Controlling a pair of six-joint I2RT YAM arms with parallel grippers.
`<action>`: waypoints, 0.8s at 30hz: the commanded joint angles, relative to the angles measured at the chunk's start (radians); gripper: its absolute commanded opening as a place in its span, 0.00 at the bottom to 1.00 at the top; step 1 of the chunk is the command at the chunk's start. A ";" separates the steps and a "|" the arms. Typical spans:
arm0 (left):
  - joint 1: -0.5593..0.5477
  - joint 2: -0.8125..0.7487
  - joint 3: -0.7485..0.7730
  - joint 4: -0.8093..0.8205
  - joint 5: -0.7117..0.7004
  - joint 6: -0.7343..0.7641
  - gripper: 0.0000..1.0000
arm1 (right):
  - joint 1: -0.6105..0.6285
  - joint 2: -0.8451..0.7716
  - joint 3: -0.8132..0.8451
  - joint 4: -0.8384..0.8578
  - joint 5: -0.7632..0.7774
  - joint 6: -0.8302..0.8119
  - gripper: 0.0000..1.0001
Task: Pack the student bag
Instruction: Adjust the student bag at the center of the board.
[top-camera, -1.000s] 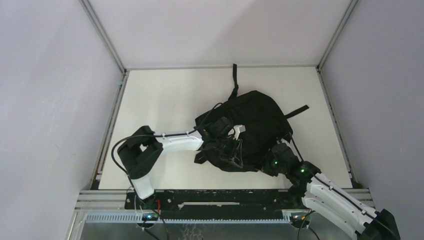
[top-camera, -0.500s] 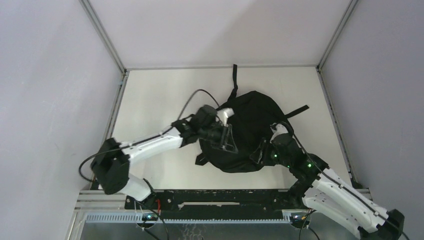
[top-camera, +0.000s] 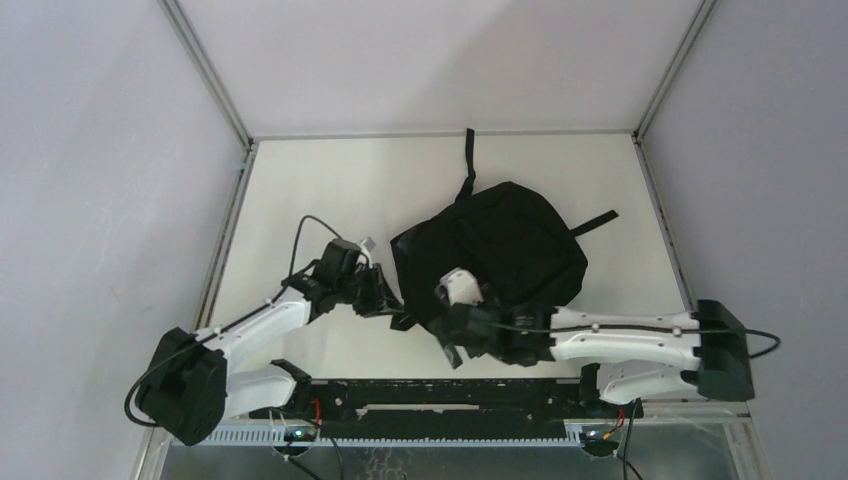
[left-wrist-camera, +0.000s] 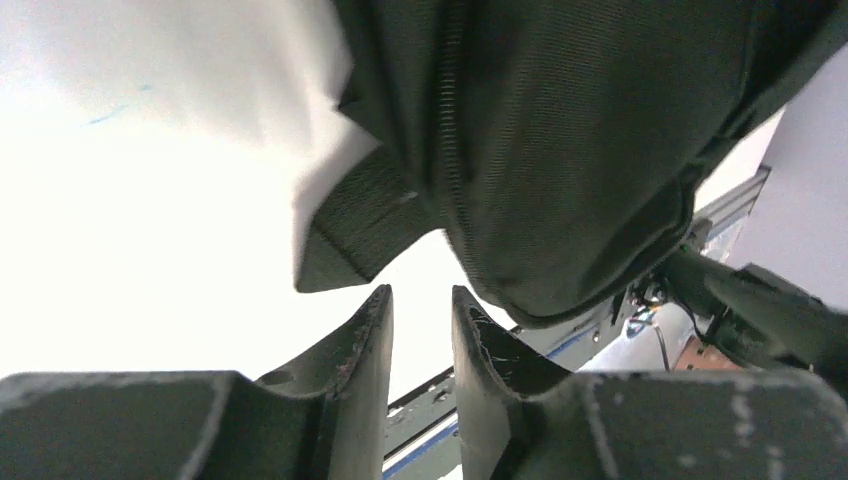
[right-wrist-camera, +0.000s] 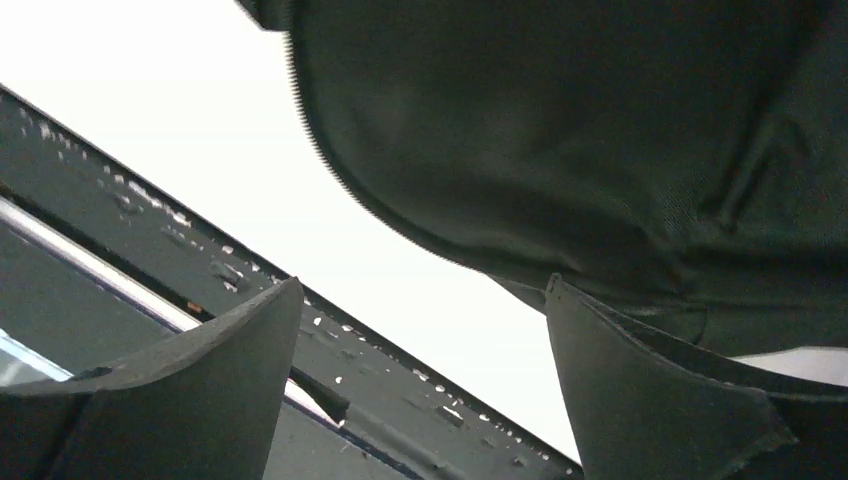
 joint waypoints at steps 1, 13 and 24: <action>0.059 -0.075 -0.054 0.051 -0.019 -0.048 0.33 | 0.092 0.139 0.110 -0.052 0.166 -0.090 1.00; 0.066 -0.046 -0.062 0.071 -0.014 -0.032 0.33 | 0.099 0.332 0.127 -0.023 0.214 -0.151 0.59; 0.042 -0.002 -0.041 0.079 -0.004 0.017 0.33 | -0.042 0.167 0.144 0.105 0.087 -0.189 0.00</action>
